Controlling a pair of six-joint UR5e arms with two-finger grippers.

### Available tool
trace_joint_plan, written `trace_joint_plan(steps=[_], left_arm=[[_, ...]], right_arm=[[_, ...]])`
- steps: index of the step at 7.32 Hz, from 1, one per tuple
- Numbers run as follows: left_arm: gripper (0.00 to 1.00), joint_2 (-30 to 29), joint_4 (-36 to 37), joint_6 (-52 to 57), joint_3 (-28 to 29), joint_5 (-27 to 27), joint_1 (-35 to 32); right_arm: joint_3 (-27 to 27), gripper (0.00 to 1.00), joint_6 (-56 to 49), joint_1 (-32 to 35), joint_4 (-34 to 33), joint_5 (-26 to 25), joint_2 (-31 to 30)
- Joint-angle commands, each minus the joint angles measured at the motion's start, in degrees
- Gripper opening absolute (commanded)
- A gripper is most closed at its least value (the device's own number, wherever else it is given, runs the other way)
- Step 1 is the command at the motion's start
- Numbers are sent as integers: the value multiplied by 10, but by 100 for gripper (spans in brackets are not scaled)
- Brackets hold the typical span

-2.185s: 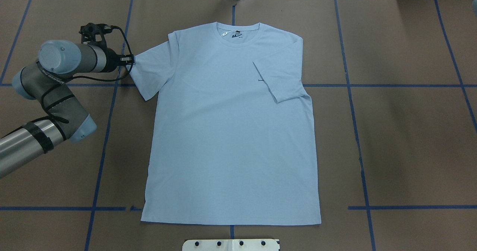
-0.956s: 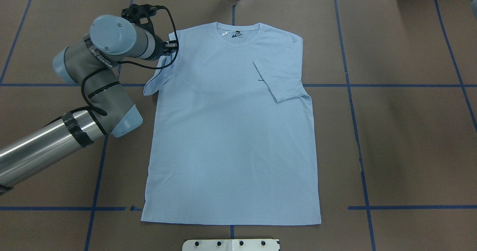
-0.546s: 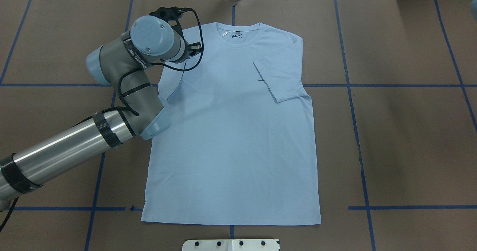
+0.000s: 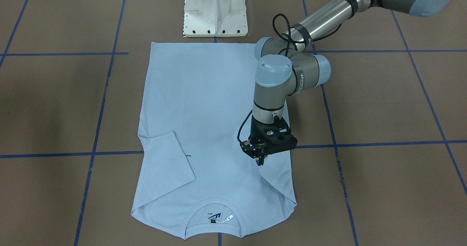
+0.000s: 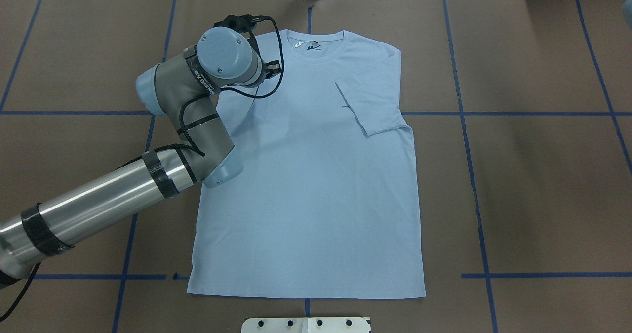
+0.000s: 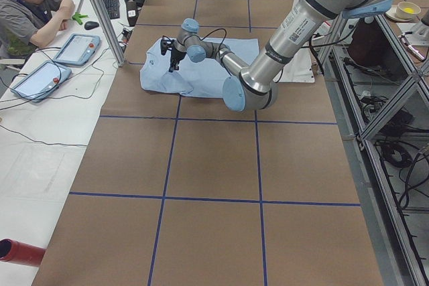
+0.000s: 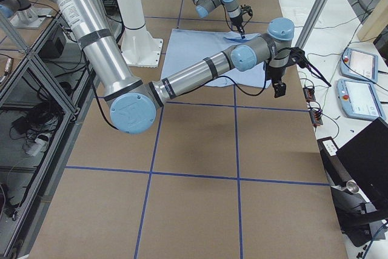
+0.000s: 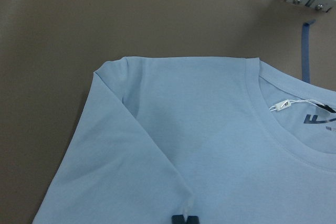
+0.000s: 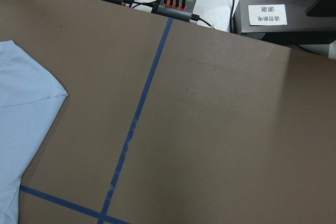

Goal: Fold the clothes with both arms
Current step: 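Fold the grasped sleeve inward onto the shirt body with the left gripper, then lower both grippers to the shirt hem corners nearest the robot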

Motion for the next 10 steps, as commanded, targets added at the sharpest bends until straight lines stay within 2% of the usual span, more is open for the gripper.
trace_joint_plan(steps=[1, 3, 4, 5, 6, 8, 9, 10], left_arm=[[100, 5, -9, 40, -8, 2, 5], [100, 32, -8, 77, -71, -27, 4], [100, 69, -2, 106, -134, -52, 3], [100, 115, -1, 113, -195, -53, 3], [100, 139, -1, 113, -231, -55, 5], [100, 166, -6, 111, -273, -80, 15], [100, 199, -8, 104, -322, -82, 30], [100, 262, -9, 92, -386, -81, 42]], right_arm=[[0, 100, -1, -4, 1, 0, 0], [7, 100, 2, -27, 1, 1, -9], [30, 100, 27, -39, 1, 1, -17], [68, 100, 91, -62, 2, -2, -26], [120, 100, 173, -101, 2, -22, -44], [252, 100, 411, -247, 1, -161, -74], [290, 100, 501, -328, 2, -230, -81], [328, 100, 607, -421, 2, -316, -97]])
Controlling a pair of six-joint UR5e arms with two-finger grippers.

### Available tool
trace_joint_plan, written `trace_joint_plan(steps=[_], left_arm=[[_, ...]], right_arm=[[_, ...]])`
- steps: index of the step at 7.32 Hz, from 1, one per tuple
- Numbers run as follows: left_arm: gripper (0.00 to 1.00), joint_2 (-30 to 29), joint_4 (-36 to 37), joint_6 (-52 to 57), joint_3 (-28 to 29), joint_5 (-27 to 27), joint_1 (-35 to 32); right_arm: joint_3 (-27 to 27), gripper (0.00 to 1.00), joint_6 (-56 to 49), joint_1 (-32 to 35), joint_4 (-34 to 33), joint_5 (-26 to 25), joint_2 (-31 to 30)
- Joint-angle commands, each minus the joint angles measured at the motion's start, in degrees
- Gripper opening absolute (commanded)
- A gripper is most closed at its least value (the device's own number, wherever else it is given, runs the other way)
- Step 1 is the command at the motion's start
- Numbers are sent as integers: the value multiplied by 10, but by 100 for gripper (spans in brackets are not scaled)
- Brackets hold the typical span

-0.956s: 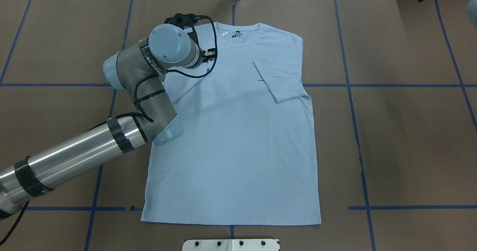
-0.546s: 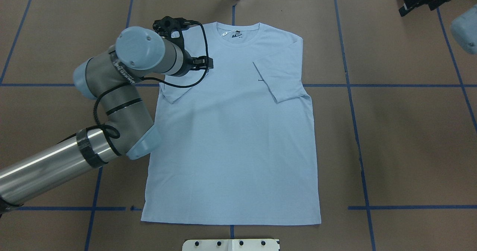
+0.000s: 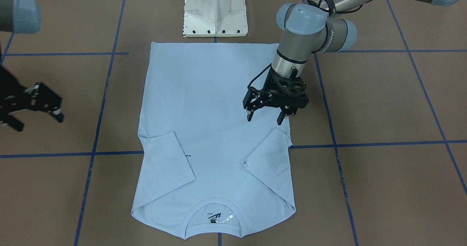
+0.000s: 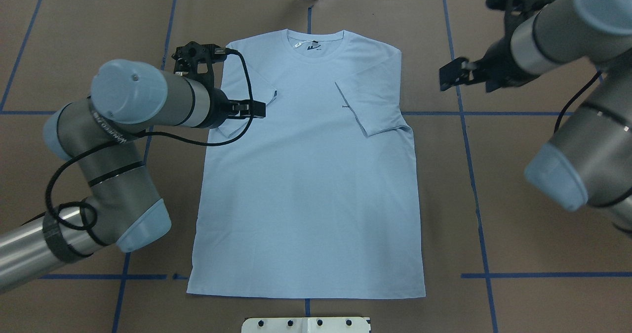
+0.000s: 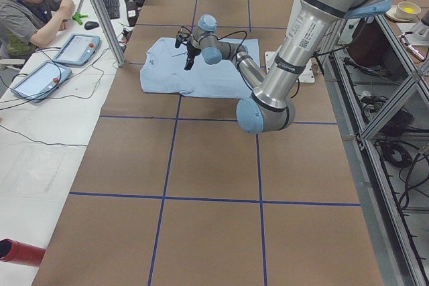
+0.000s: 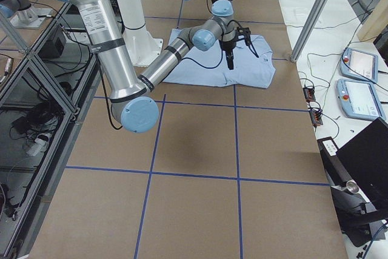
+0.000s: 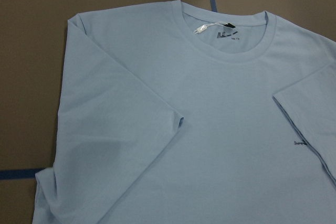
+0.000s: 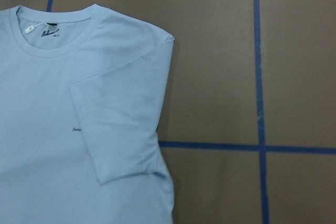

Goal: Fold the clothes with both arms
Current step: 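Lower both grippers to the shirt hem corners nearest the robot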

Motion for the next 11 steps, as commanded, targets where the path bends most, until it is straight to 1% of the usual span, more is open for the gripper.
trace_joint_plan(steps=[1, 2, 3, 4, 5, 6, 7, 8, 11], left_arm=[[100, 110, -1, -43, -127, 7, 42], [100, 145, -1, -83, -159, 28, 84], [100, 162, -1, -136, -164, 78, 140], [92, 170, -1, -192, -169, 105, 181], [79, 191, -1, -246, -170, 133, 223], [76, 201, -1, -268, -169, 146, 250], [75, 225, -1, -284, -169, 157, 273], [74, 229, -1, -287, -168, 166, 282], [74, 250, 0, -285, -164, 167, 292]], right_arm=[[108, 100, 213, -203, 0, -177, -60], [160, 99, 264, -272, 0, -217, -106], [174, 99, 325, -336, 7, -274, -130], [175, 99, 347, -387, 35, -328, -151], [174, 98, 370, -421, 91, -352, -190], [174, 98, 386, -460, 114, -396, -219], [173, 97, 398, -480, 117, -424, -228], [171, 97, 399, -482, 117, -426, -228], [171, 98, 398, -482, 117, -429, -228]])
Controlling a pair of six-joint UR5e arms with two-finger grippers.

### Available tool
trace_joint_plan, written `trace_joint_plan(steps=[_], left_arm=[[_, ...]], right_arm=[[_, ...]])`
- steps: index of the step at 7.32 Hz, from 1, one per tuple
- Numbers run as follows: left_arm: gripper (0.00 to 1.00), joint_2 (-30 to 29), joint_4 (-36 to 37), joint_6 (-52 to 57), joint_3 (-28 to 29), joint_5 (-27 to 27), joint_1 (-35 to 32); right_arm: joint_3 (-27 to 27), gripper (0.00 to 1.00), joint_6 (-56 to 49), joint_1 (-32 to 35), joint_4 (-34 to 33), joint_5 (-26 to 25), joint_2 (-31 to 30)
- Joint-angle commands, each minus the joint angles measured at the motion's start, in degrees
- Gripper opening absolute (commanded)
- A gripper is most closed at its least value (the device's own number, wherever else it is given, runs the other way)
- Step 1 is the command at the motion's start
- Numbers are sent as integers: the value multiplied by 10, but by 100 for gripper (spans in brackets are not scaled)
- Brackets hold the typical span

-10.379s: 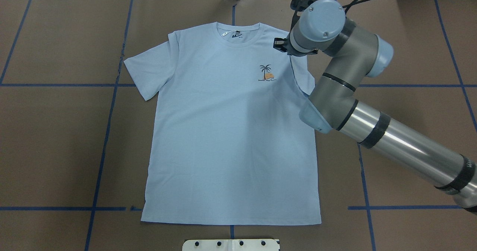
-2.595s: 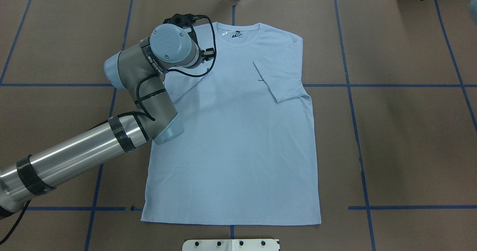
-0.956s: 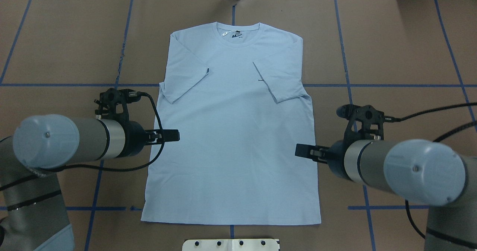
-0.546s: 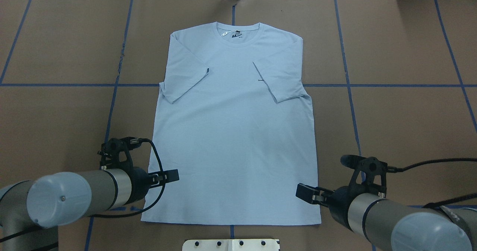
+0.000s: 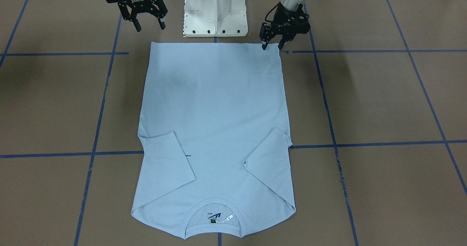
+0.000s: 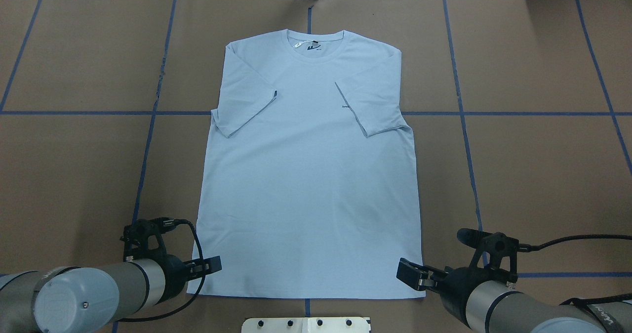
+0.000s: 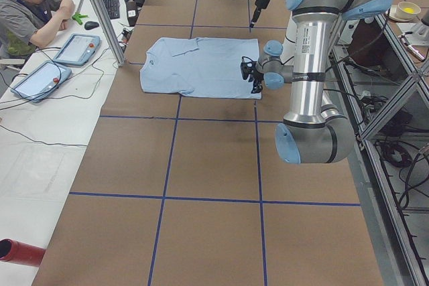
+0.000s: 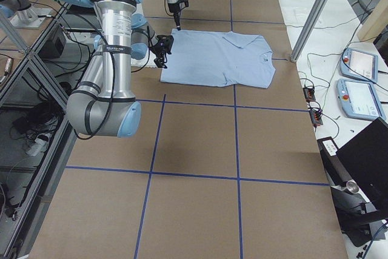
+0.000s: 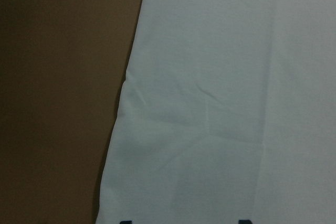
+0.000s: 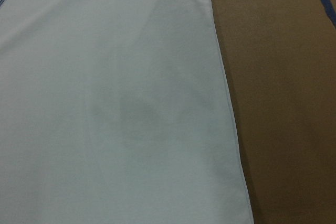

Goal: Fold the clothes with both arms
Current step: 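Lower both grippers to the shirt hem corners nearest the robot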

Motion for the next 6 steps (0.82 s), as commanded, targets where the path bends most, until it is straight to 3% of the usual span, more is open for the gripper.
trace_joint_plan(steps=[1, 4, 6], left_arm=[[74, 8, 1, -1, 6, 8, 17], [73, 7, 3, -2, 15, 13, 28], [65, 7, 4, -2, 16, 16, 29]], right_arm=[[-1, 98, 1, -1, 0, -1, 0], [-1, 98, 1, -2, 0, -2, 0], [-1, 98, 1, -3, 0, -2, 0]])
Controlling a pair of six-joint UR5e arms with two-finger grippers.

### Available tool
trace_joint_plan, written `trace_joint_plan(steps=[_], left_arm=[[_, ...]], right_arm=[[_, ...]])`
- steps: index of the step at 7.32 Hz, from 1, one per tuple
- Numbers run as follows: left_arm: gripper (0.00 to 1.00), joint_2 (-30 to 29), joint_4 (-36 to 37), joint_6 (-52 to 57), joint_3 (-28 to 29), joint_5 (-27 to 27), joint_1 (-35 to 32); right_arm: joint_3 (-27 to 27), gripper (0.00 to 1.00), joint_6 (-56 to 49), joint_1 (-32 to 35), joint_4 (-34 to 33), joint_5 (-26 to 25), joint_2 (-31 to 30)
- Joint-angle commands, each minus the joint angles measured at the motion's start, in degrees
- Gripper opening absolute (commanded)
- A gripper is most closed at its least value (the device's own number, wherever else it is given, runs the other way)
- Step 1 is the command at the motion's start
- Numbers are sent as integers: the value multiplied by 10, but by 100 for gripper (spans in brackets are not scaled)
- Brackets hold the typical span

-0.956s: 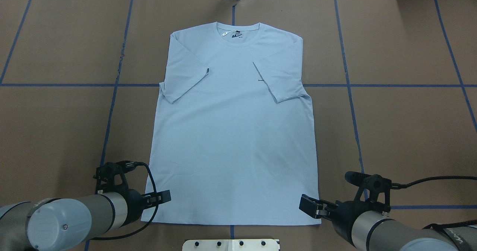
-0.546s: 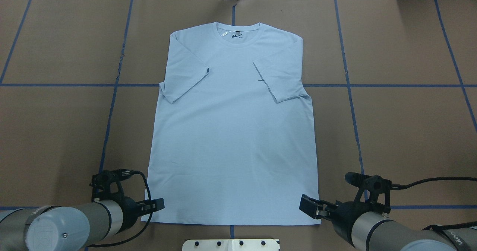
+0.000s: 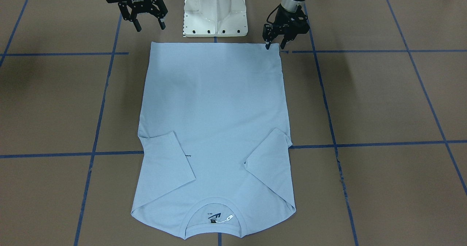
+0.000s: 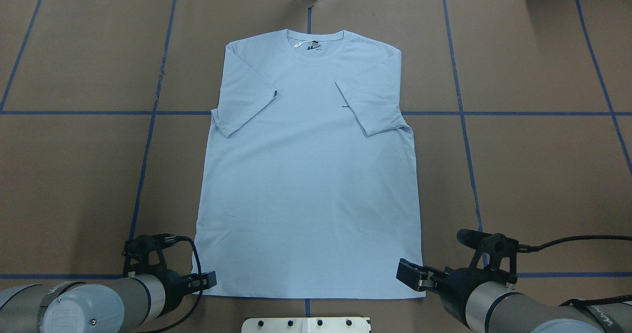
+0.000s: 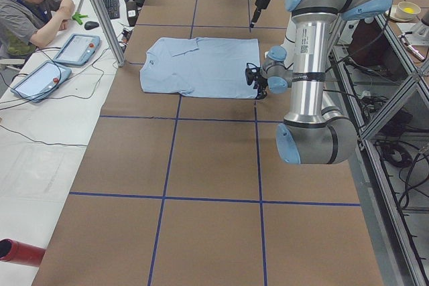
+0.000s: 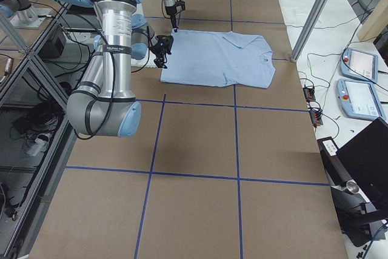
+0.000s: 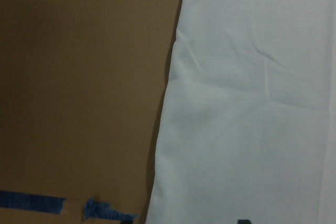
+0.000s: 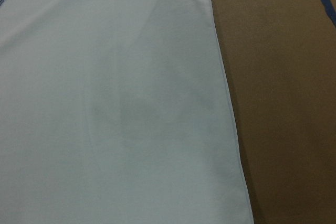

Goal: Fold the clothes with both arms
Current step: 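Grasp the hem corners with both grippers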

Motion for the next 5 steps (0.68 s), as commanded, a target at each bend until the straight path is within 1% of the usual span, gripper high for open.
trace_joint_plan(steps=[1, 2, 4, 5], left_arm=[[50, 0, 1, 0, 1, 1, 2], [45, 0, 1, 0, 4, 1, 6], [41, 0, 1, 0, 4, 1, 7], [34, 1, 1, 0, 3, 1, 7]], right_arm=[[-1, 98, 1, -1, 0, 0, 0], [-1, 98, 1, -1, 0, 0, 0], [-1, 98, 1, -2, 0, 0, 0], [-1, 98, 1, -2, 0, 0, 0]])
